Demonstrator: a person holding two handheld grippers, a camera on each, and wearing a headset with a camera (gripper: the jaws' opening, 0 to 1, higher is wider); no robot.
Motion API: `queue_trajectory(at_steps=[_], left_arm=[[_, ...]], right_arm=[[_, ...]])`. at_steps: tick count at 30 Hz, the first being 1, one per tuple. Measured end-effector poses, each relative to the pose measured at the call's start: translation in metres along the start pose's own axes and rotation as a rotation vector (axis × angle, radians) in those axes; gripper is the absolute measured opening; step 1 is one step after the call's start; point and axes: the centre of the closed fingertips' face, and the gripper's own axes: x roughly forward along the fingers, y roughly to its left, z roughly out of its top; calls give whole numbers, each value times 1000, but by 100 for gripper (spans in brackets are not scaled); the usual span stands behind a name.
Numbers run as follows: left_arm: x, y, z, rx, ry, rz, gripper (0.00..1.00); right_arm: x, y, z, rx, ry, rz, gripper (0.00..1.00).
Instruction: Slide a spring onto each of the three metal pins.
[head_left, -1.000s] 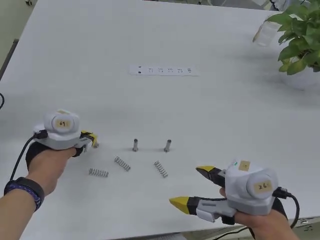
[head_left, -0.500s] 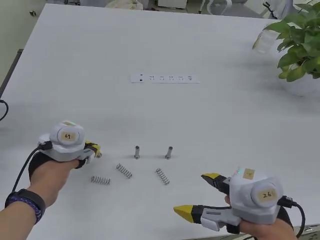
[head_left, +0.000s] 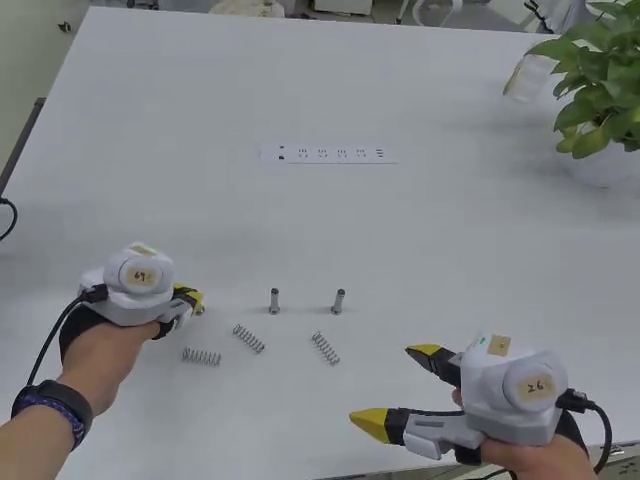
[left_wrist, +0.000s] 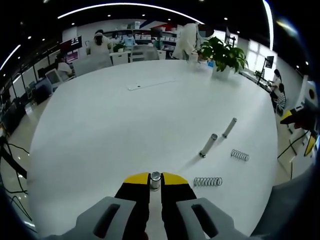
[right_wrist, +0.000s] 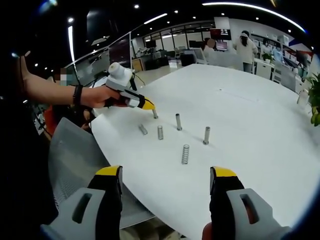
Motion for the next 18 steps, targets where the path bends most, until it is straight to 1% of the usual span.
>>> queue_trajectory(at_steps=[5, 8, 12, 18], left_arm=[[0, -1, 0, 7, -5, 2, 0], [1, -3, -3, 15, 3, 4, 0], [1, -4, -3, 10, -5, 7, 0], [3, -6, -6, 11, 1, 9, 0]], right_arm=[[0, 0, -2, 2, 2, 2, 70], [0, -1, -3, 4, 5, -2, 69], [-1, -2, -3, 7, 1, -5, 69], [-1, -2, -3, 4, 2, -2, 70]])
